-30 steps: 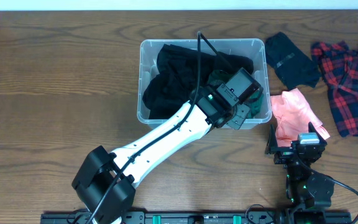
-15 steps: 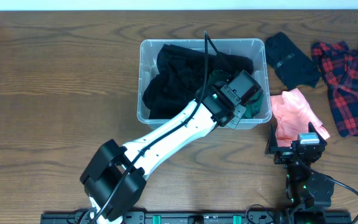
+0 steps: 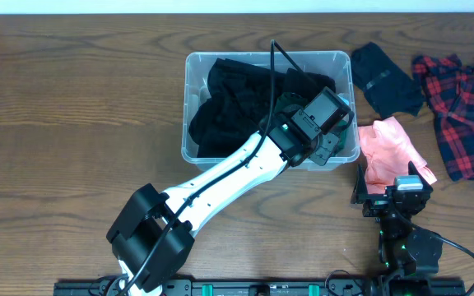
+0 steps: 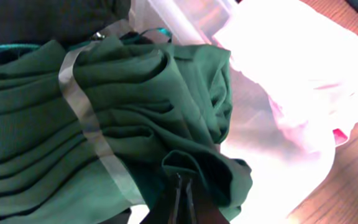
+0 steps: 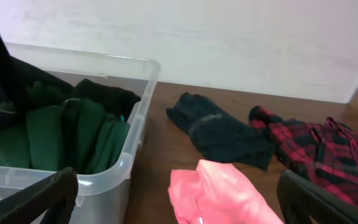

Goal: Pack container
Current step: 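Lower the green garment into the bin's right side and press down, then open the left gripper and withdraw it to the table's left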

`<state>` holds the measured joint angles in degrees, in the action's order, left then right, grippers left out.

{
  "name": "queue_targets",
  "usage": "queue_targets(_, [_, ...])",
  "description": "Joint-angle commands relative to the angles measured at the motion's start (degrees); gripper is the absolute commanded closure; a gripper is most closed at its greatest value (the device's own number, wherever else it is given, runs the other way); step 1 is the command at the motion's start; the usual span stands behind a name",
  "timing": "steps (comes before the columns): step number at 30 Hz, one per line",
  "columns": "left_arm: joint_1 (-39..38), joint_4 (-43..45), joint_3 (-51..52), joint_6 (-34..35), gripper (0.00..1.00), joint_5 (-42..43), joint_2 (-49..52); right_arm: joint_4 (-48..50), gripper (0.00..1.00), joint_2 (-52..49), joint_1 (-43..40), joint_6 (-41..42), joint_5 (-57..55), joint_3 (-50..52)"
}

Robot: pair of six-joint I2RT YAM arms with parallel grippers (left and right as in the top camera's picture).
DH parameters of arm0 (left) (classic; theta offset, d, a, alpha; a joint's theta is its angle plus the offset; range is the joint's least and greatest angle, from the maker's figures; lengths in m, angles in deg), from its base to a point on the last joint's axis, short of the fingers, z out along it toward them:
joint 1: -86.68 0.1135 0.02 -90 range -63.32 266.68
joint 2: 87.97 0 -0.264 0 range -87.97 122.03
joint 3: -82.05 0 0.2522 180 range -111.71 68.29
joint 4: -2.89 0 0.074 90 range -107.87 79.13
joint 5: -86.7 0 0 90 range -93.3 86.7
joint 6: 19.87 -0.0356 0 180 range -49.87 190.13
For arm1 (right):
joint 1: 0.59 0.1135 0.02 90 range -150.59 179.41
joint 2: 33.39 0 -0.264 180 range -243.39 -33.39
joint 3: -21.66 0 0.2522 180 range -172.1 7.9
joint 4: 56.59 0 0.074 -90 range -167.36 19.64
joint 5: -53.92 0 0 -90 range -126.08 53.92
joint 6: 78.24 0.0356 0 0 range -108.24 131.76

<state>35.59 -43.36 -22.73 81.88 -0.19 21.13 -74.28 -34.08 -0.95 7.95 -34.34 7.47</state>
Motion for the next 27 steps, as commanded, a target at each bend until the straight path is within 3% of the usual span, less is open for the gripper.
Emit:
queue_targets(1, [0.5,1.3,-1.1,-0.6,0.94,0.9,1.2,-0.2,0.01,0.3,-0.1,-0.5,0.2,0.1])
queue_targets(27, [2.4,7.7,-1.1,-2.8,0.94,1.0,9.8,-0.2,0.01,0.3,-0.1,-0.5,0.2,0.1])
